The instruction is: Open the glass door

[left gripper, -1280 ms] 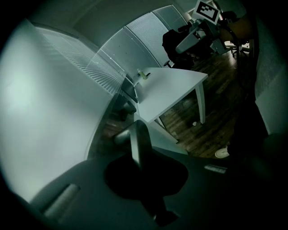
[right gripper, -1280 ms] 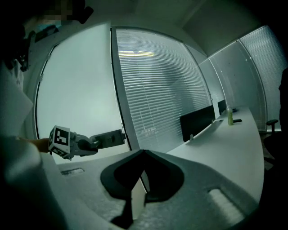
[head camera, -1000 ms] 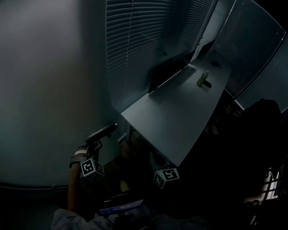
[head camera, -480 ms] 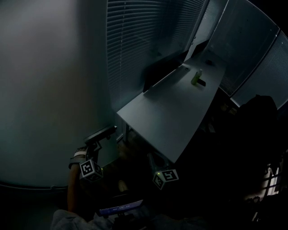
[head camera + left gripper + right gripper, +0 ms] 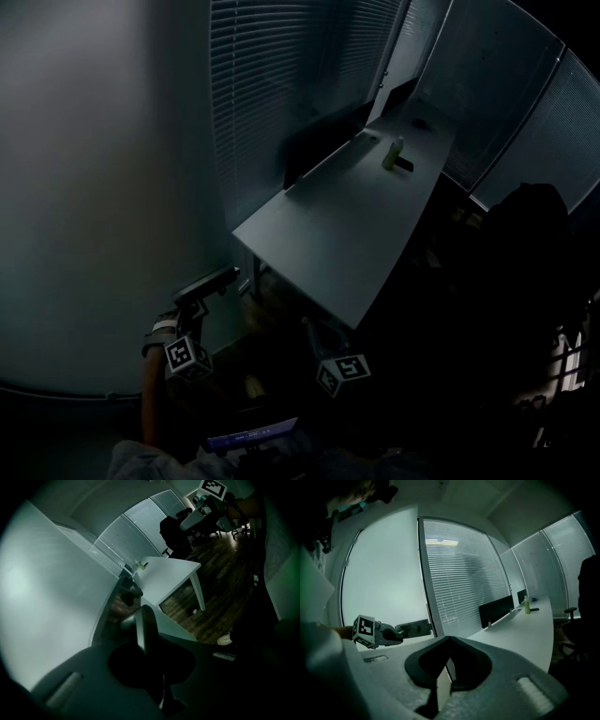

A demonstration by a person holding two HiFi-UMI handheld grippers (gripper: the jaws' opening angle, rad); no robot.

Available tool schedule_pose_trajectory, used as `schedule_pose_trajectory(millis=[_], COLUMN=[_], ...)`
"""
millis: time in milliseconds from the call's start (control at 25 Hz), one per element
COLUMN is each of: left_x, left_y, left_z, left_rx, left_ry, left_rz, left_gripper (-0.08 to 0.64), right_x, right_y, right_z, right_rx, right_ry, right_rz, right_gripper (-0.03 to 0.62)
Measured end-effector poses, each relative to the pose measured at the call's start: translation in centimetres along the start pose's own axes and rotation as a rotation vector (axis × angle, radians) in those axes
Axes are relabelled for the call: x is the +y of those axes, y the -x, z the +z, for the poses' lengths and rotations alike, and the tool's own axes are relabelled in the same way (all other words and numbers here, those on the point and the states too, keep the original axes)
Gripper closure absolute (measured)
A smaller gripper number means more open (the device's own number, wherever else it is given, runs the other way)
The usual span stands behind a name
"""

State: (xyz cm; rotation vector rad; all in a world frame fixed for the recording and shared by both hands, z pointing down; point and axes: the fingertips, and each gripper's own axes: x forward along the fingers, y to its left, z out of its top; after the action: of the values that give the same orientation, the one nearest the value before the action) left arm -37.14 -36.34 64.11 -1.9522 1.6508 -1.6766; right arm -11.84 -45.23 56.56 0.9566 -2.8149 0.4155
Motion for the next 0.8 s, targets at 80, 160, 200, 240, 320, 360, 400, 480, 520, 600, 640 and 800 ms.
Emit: schedule_pose_trajectory(millis=[80, 160, 200, 240, 320, 360, 400, 480, 520, 600, 640, 800], left_x=[-0.3, -0.8, -1.1, -1.4, -1.9, -2.1, -2.4, -2.9, -3.2, -3.9, -4.2, -4.9], left_y=[0.4, 0.8, 1.0, 1.1, 1.3, 1.4, 1.6, 2.1, 2.4, 2.9, 3.0, 4.1], left_z=[0.3, 0.4, 0.5, 0.5, 0.7, 0.7, 0.7, 0.9, 1.0, 1.2, 1.3, 2.0], left_rx=[0.001, 0.001, 0.002, 0.002, -0.001, -0.002, -0.002, -0.005, -0.007, -0.018, -0.025, -0.029], left_ry=[-0.015, -0.018, -0.016, -0.016, -0.023, -0.026, -0.03, -0.037, -0.039, -0.029, -0.021, -0.041], left_rz=[0.004, -0.001, -0.005, -0.007, -0.004, -0.001, 0.001, 0.002, 0.001, -0.013, -0.023, -0.043], left_gripper=[0.551, 0.551, 0.551, 0.551, 0.551, 0.551, 0.551, 0.549, 0.549, 0.549, 0.549, 0.549], right_x=[-0.2, -0.4, -0.6, -0.8, -0.9, -0.7, -0.5, -0.5, -0.4, -0.1, 0.0, 0.2], right_y=[0.9, 1.7, 2.1, 2.4, 3.0, 3.3, 3.6, 4.5, 5.0, 5.9, 6.3, 8.0], right_z=[0.0, -0.2, -0.5, -0.9, -1.1, -1.0, -0.9, -1.2, -1.4, -1.7, -1.8, -3.0], right_rx=[-0.003, -0.004, -0.003, -0.003, -0.003, -0.005, -0.007, -0.011, -0.011, -0.008, -0.006, -0.002], right_ry=[-0.005, -0.006, -0.004, -0.001, -0.003, -0.005, -0.007, -0.007, -0.008, -0.013, -0.016, -0.026], right_rz=[-0.011, -0.017, -0.02, -0.023, -0.025, -0.024, -0.024, -0.025, -0.026, -0.029, -0.031, -0.047], right_gripper=[0.591, 0.591, 0.591, 0.591, 0.591, 0.591, 0.591, 0.591, 0.591, 0.591, 0.591, 0.591])
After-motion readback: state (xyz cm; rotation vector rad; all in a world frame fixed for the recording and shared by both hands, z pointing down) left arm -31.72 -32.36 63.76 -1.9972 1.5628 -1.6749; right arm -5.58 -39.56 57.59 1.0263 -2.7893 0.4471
